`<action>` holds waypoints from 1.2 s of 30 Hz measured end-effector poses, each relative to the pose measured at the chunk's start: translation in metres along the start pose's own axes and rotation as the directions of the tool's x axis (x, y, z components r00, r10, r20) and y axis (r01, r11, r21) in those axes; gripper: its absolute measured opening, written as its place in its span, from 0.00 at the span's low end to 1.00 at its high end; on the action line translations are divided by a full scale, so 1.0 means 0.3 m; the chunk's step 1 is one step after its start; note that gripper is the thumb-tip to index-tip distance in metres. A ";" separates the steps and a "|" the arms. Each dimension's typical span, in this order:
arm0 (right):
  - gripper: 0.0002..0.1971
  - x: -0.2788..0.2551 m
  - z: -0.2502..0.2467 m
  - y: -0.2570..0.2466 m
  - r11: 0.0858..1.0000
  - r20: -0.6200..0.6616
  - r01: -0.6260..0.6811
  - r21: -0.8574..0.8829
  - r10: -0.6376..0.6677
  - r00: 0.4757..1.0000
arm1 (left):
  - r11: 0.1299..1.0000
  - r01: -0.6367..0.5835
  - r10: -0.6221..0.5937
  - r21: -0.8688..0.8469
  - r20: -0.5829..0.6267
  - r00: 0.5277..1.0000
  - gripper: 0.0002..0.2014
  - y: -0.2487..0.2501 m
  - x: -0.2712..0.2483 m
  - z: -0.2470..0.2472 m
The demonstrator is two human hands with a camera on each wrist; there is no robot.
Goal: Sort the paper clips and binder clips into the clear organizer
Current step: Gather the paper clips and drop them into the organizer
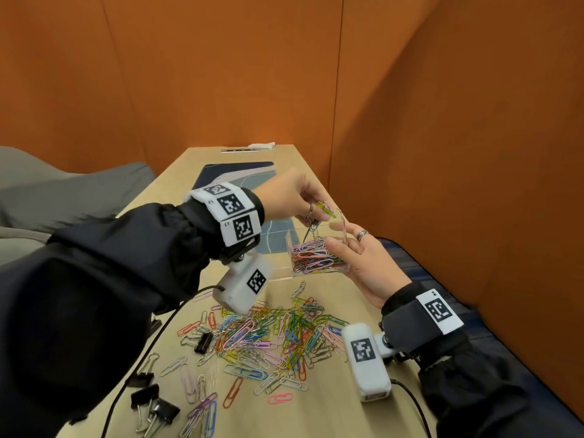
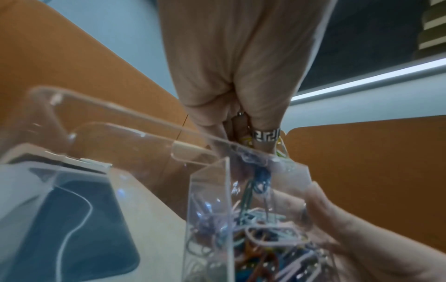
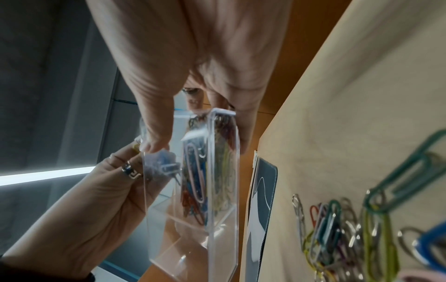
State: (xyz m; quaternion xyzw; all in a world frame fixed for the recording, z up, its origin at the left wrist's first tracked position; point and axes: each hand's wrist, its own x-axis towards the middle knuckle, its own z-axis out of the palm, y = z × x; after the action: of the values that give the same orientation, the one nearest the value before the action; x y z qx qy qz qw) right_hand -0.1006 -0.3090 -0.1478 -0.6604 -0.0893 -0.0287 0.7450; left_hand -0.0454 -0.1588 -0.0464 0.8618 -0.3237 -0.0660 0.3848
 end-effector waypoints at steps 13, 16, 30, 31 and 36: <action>0.32 0.010 -0.013 0.008 1.000 -0.036 -0.005 0.019 0.006 0.999 | 0.994 0.067 -0.068 -0.081 -0.005 0.998 0.05 -0.002 -0.034 0.019; 0.43 0.016 -0.016 0.009 0.998 -0.090 0.008 0.058 -0.003 0.996 | 0.989 0.014 -0.031 -0.150 -0.109 0.994 0.06 0.005 -0.046 0.016; 0.20 0.046 -0.095 0.008 0.994 -0.440 0.088 -0.065 -0.108 0.892 | 0.915 0.030 -0.104 0.402 0.163 0.981 0.13 -0.126 -0.158 0.117; 0.19 0.048 -0.095 0.007 0.992 -0.444 0.090 -0.083 -0.118 0.888 | 0.870 0.080 -0.205 0.486 0.210 0.956 0.20 -0.135 -0.156 0.132; 0.19 0.048 -0.090 0.006 0.989 -0.447 0.073 -0.127 -0.123 0.886 | 0.778 0.179 -0.410 0.603 0.270 0.871 0.38 -0.155 -0.135 0.204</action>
State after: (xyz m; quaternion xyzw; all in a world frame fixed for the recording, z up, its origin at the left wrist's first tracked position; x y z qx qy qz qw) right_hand -0.0835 -0.3344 -0.1501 -0.6686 0.0554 -0.2245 0.7067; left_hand -0.0758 -0.1492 -0.1272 0.9459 -0.2560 -0.1972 0.0281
